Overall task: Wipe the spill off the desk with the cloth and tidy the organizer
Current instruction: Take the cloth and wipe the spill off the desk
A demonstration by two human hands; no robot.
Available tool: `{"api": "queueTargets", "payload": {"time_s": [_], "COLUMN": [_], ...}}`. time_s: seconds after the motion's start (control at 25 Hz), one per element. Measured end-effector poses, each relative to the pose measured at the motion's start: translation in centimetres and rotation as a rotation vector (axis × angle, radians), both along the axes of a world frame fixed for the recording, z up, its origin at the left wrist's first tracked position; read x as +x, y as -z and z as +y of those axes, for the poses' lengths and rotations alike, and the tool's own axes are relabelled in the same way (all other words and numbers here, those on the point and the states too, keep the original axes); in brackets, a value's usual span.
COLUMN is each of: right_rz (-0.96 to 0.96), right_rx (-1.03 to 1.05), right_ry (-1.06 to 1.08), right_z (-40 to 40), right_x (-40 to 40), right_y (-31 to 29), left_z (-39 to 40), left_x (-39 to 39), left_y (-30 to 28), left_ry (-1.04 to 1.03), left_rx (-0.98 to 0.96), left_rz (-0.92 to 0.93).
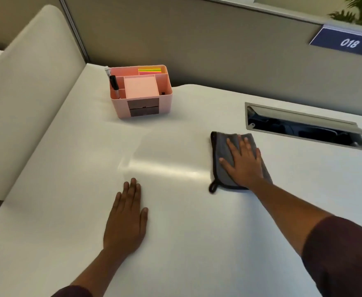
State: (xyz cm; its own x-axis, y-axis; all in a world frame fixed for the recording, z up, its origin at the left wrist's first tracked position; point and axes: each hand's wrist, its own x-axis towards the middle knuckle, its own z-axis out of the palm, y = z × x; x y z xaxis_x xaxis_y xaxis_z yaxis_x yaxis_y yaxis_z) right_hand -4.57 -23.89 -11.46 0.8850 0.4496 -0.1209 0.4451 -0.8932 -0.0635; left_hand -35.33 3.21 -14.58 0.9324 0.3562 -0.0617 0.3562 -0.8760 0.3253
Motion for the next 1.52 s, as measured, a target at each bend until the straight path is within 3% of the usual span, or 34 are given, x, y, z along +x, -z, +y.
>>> {"api": "queueTargets", "payload": {"time_s": [0.08,0.12,0.24,0.36,0.48,0.6,0.76,0.88,1.12,1.24,1.52], "right_rz": [0.05,0.065,0.016,-0.031,-0.058,-0.006,0.019,0.017,0.046,0.046,0.1], "right_rx": [0.048,0.068,0.121,0.15,0.116,0.041,0.076,0.147,0.126,0.119,0.185], "right_ry": [0.229,0.222,-0.175,-0.477,-0.281,0.016,0.354,0.441,0.214,-0.016,-0.337], "right_z": [5.8,8.3,11.5,5.3,-3.8,-7.3,-1.0,6.4,15.2,18.9,20.7], "right_x": [1.0,0.5,-5.3,-10.0,-7.9,-2.6,3.3,6.8,11.0,5.4,-9.3], "right_y": [0.3,0.7,2.1,3.1,3.3,2.0,1.5,1.7,1.0,1.1,1.5], "left_z": [-0.2,-0.3,0.0,-0.1,-0.5,-0.8,-0.9,-1.0,-0.7,-0.4,-0.2], "left_x": [2.3,3.0,2.9,2.7,3.2,3.4,3.6,4.1,4.3,4.1,4.0], "left_y": [0.3,0.7,1.0,0.7,-0.1,-0.5,-0.6,-0.6,-0.9,-0.8,-1.0], "left_ry": [0.014,0.02,0.039,0.037,0.028,0.029,0.031,0.036,0.034,0.037,-0.043], "left_rx": [0.027,0.04,0.051,0.05,0.029,0.03,0.066,0.066,0.025,0.022,-0.053], "left_rz": [0.008,0.009,-0.01,0.007,0.017,0.022,0.005,0.002,-0.017,-0.05,-0.103]}}
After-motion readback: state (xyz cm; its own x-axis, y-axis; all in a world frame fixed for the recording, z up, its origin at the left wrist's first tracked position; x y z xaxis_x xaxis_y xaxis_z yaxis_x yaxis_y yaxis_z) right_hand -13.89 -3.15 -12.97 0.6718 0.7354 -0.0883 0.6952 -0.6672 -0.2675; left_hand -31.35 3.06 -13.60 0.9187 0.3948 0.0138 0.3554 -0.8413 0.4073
